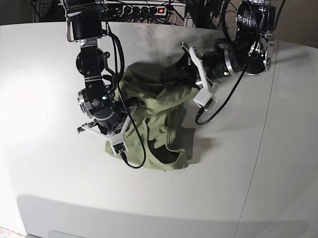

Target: Fold the T-shirt properly

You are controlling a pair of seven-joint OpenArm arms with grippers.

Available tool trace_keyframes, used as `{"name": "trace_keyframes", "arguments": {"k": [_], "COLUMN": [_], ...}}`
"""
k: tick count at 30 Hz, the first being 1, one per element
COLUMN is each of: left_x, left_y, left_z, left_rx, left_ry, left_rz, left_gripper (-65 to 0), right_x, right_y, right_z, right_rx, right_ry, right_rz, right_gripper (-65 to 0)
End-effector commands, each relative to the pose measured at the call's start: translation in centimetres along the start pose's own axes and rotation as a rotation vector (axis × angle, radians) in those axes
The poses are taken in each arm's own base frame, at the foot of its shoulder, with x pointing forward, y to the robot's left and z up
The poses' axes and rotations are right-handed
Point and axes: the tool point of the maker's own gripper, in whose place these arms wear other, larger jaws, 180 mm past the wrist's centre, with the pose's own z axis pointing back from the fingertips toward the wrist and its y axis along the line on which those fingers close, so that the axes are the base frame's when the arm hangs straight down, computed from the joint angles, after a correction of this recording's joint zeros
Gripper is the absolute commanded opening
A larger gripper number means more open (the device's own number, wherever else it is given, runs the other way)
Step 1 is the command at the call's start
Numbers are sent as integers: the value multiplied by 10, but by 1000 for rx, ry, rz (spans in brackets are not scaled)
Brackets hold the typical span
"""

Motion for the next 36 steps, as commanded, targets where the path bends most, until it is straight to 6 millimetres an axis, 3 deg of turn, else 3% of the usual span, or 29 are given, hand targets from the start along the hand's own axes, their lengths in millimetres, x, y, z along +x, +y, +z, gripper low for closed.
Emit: {"name": "trace_keyframes", "arguments": {"k": [1,6,10,15,22,30,33,36], "left_x": [17,14,-8,-30,-39,-23,-6,17], "left_y": [-3,19,35,53,86,107,125,131], "left_z": [-1,-5,-13,-3,36,60,65,63], "left_rx": [-12,80,133,176,240,287,382,412], "left_ry": [-48,-35,24,122,220,202,182,122], "left_rz": [-34,-104,-170,-245,-314,-394,-414,-437], "left_gripper": [-619,-619,-619,-619,-619,-619,-619,-619], "right_x": [-51,-22,-5,-4,-19,-22,-26,-33], "right_y": [46,51,52,35,9,14,16,20], "right_z": [-1,12,30,46,50,51,50,50], "right_rx": [170,202,200,149,94,122,126,136], "right_ry": [194,97,52,38,66,86,95,106], "right_rz": [19,-4,11,47,78,66,66,63], "right_gripper": [-650,-650,-650,-650,-650,-650,-650,-650]}}
